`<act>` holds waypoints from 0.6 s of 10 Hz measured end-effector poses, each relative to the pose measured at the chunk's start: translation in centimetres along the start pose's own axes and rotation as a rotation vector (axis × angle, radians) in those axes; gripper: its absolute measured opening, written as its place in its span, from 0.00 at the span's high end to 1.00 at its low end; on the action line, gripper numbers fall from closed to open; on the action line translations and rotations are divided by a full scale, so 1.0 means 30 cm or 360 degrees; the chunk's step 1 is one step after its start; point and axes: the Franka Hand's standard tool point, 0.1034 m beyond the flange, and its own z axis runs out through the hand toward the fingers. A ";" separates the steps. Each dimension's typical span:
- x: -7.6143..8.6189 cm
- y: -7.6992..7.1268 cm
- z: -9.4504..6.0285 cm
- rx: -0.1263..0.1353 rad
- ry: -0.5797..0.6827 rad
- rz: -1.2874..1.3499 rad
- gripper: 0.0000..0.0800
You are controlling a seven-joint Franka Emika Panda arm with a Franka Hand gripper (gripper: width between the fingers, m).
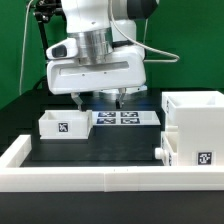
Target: Assemble drawer
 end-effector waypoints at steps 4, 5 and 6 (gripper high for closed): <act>-0.003 0.002 0.004 0.0000 -0.0004 -0.0024 0.19; -0.024 0.022 0.011 -0.0029 -0.0007 -0.0092 0.19; -0.040 0.037 0.018 -0.0041 -0.0004 -0.0083 0.19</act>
Offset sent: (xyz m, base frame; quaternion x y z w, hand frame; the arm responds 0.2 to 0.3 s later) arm 0.0000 0.0000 0.0000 0.0000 0.0000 0.0000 1.0000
